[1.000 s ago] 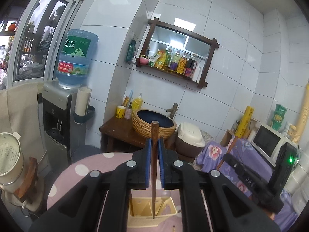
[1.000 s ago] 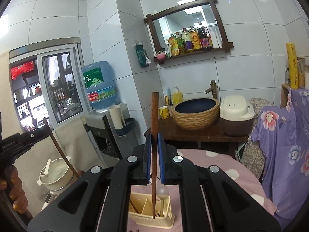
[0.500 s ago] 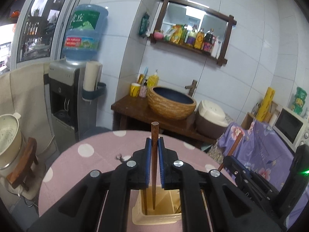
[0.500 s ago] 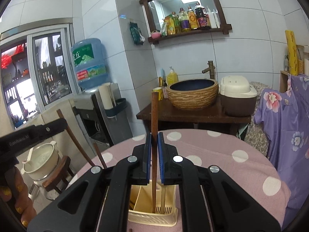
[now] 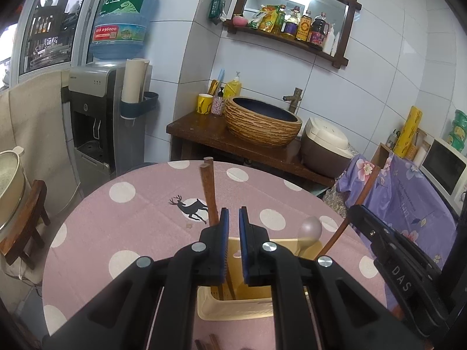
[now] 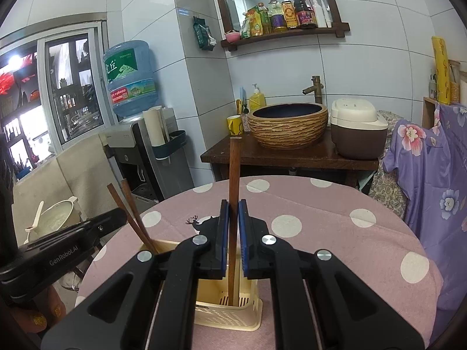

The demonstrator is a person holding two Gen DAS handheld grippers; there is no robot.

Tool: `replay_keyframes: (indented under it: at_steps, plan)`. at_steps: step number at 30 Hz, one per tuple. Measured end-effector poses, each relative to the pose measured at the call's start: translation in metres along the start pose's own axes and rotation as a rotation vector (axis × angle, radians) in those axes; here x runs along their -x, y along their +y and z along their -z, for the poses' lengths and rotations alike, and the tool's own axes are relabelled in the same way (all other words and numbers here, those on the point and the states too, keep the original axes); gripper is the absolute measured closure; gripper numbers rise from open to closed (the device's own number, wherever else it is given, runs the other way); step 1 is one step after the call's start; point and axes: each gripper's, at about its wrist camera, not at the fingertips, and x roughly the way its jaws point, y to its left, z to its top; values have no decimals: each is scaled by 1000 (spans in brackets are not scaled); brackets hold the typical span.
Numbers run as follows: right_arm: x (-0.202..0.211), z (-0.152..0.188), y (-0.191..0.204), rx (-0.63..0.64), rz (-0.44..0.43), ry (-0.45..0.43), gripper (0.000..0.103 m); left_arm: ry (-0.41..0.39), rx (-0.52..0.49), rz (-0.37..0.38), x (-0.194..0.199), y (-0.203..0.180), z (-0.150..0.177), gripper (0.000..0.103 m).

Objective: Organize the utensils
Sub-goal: 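Open both tools and withdraw them from the holder, then move both tools to the black gold-banded chopsticks and close each on one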

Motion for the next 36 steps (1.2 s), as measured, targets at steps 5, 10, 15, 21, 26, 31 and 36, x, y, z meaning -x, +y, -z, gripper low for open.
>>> replay_keyframes:
  at_steps: [5, 10, 15, 21, 26, 31, 36]
  plan:
    - [7, 4, 1, 16, -12, -30, 71, -26, -5, 20, 12, -1, 1, 84]
    - [30, 15, -4, 21, -9, -56, 58, -84, 11, 11, 44, 8, 16, 33]
    - [52, 43, -7, 66, 14, -11, 51, -13, 54, 35, 58, 24, 48, 15]
    - [63, 92, -21, 81, 74, 116, 51, 118, 86, -53, 52, 47, 103, 14]
    - [54, 130, -47, 9, 146, 237, 51, 189, 95, -142, 43, 59, 145, 16]
    - [53, 158, -60, -23, 185, 310, 52, 274, 76, -146, 31, 59, 177, 30]
    - [51, 179, -64, -66, 180, 354, 52, 342, 54, -111, 23, 50, 195, 44]
